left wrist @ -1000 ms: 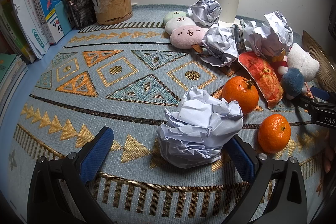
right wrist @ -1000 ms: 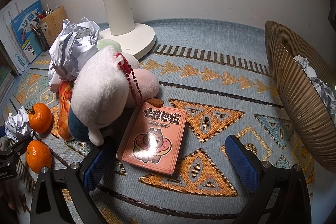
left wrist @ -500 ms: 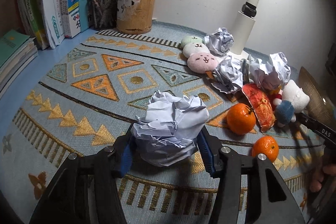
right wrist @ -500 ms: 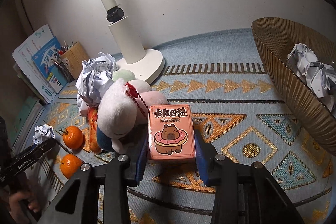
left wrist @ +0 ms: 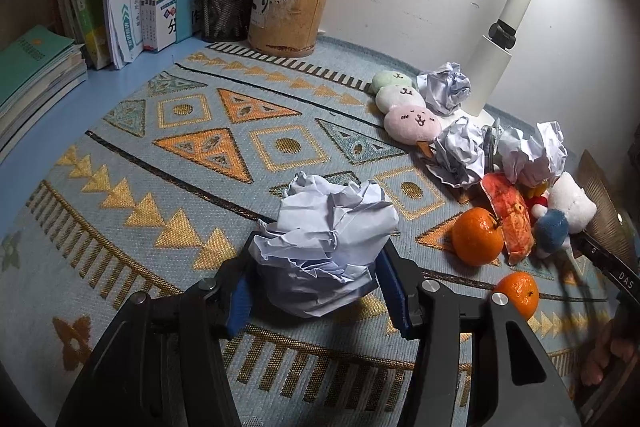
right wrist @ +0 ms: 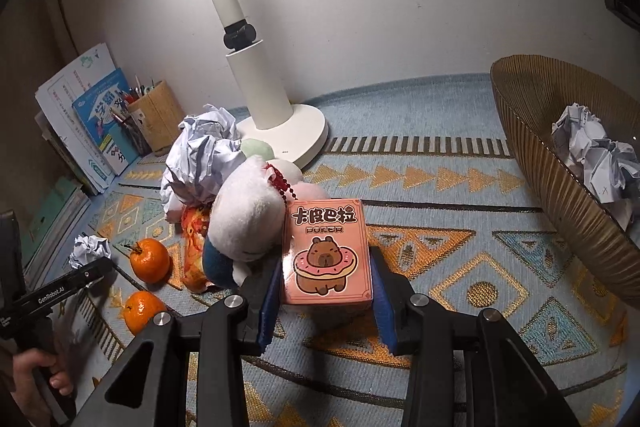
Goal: Organize objects
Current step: 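Grasp a paper ball with the left gripper while the right gripper grasps the pink box, then carry the paper ball and pink box over the brown bowl and open both grippers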
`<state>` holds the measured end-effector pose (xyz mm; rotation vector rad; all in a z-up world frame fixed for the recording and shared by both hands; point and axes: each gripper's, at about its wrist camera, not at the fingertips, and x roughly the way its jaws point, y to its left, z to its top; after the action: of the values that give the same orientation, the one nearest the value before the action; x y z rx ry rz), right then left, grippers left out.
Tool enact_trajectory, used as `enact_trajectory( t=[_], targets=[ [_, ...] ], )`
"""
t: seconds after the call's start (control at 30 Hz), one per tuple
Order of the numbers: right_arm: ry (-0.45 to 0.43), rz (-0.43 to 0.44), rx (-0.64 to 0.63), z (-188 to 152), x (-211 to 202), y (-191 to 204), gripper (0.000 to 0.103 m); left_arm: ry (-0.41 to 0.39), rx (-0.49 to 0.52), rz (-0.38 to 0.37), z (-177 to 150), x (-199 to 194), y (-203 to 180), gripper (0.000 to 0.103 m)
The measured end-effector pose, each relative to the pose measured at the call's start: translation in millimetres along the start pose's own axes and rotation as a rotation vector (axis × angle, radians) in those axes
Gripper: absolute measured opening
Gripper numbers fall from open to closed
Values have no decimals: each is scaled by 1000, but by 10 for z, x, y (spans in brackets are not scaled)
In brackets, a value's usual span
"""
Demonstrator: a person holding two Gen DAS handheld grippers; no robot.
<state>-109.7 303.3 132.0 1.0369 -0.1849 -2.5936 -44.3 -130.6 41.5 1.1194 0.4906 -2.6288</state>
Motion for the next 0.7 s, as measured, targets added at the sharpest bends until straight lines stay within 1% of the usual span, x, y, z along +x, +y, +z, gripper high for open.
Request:
enact_trajectory(
  t=[0.07, 0.13, 0.2, 0.27, 0.3, 0.37, 0.4, 0.47, 0.5, 0.57, 0.7],
  targets=[
    [-42, 31, -17, -9, -87, 33, 40, -23, -3, 13, -3, -44, 0, 52],
    [-97, 45, -17, -25, -203, 43, 40, -62, 6, 20, -10, -119, -15, 52],
    [-162, 41, -1, -46, -330, 14, 40, -95, 31, 36, -17, -183, -60, 52],
    [-211, 63, 31, -56, -424, -63, 40, -107, 50, 52, -22, -202, -130, 52],
    [-229, 71, 54, -56, -458, -107, 40, -120, 45, 45, -20, -225, -165, 52],
    [-245, 74, 89, 6, -521, -184, 40, -149, 32, 8, 38, -301, -284, 52],
    [-260, 92, 106, 67, -576, -223, 40, -173, 33, -12, 100, -352, -377, 52],
    [-304, 124, 129, 245, -744, -289, 40, -225, 63, -52, 258, -467, -643, 52],
    [-328, 127, 128, 360, -848, -314, 40, -248, 88, -72, 339, -531, -813, 52],
    [-380, 107, 112, 623, -1081, -362, 40, -288, 133, -128, 512, -639, -1177, 52],
    [-509, 39, 104, 1077, -1573, -566, 40, -348, 185, -272, 799, -731, -1954, 52]
  ],
)
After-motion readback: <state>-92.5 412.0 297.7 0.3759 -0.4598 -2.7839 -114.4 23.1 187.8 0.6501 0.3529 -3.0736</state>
